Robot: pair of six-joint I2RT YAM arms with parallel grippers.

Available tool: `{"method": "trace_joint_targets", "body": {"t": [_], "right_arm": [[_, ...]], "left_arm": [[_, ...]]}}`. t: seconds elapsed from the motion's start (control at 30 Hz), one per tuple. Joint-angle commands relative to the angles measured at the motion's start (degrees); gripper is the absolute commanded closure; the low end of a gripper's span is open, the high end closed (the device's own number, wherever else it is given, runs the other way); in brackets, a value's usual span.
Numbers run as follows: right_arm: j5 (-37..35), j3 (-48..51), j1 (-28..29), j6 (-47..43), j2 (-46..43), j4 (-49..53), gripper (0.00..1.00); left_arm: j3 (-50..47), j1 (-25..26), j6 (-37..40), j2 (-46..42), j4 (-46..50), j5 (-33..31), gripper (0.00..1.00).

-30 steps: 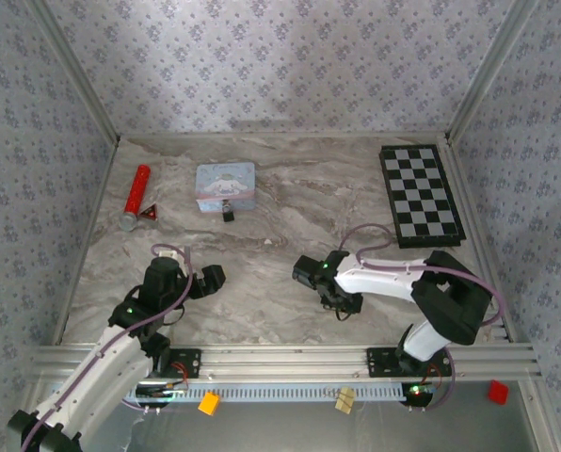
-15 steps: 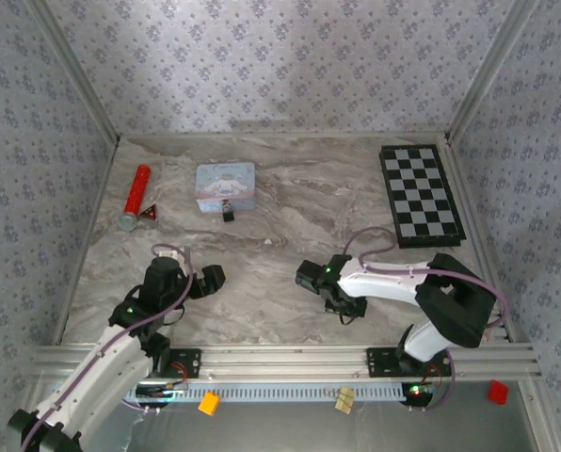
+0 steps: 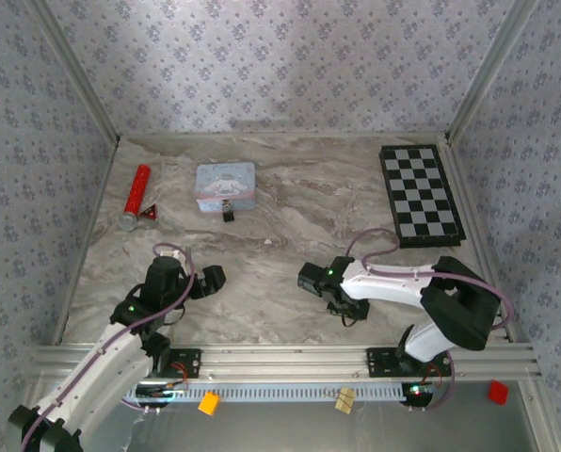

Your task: Unlock the padlock with the key

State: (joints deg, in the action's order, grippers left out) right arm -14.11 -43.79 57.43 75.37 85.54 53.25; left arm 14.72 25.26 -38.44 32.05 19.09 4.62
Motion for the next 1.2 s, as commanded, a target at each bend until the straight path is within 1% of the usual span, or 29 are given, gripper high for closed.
{"method": "trace_joint_targets", "body": {"t": [0.0, 0.17, 0.27, 0.43, 0.6, 0.9, 1.0, 1.17], "right_arm": [[-1.24, 0.98, 0.4, 2.51, -2.35, 3.43, 0.72], [-0.44, 1.83, 0.38, 2.92, -3.01, 3.13, 0.7], [1.02, 3.57, 0.49, 3.88, -2.88, 1.23, 0.68], [3.07, 6.38, -0.46, 4.05, -2.74, -2.55, 0.68], [3.17, 6.91, -0.83, 3.64, -2.82, -3.42, 0.74], [0.3, 4.57, -0.59, 1.94, -4.32, -1.73, 0.86], [-0.75, 3.17, -0.3, 1.3, -4.84, -0.75, 0.88], [-1.54, 2.27, -0.35, 1.03, -6.66, -0.08, 0.88]], "left_arm": [[1.19, 0.41, 1.16, 0.4, -1.95, -0.67, 0.0], [1.45, 0.41, 1.43, 1.08, -2.28, -0.67, 0.0], [1.54, 0.41, 1.44, 1.52, -2.49, -0.67, 0.0], [1.74, 0.43, 1.62, 1.87, -2.58, -0.69, 0.0], [1.76, 0.41, 1.7, 1.87, -2.48, -0.68, 0.0], [1.8, 0.43, 1.77, 1.96, -2.58, -0.84, 0.0], [1.96, 0.5, 1.83, 1.92, -2.44, -0.93, 0.0], [2.32, 0.45, 2.02, 1.95, -2.3, -1.15, 0.0]]}}
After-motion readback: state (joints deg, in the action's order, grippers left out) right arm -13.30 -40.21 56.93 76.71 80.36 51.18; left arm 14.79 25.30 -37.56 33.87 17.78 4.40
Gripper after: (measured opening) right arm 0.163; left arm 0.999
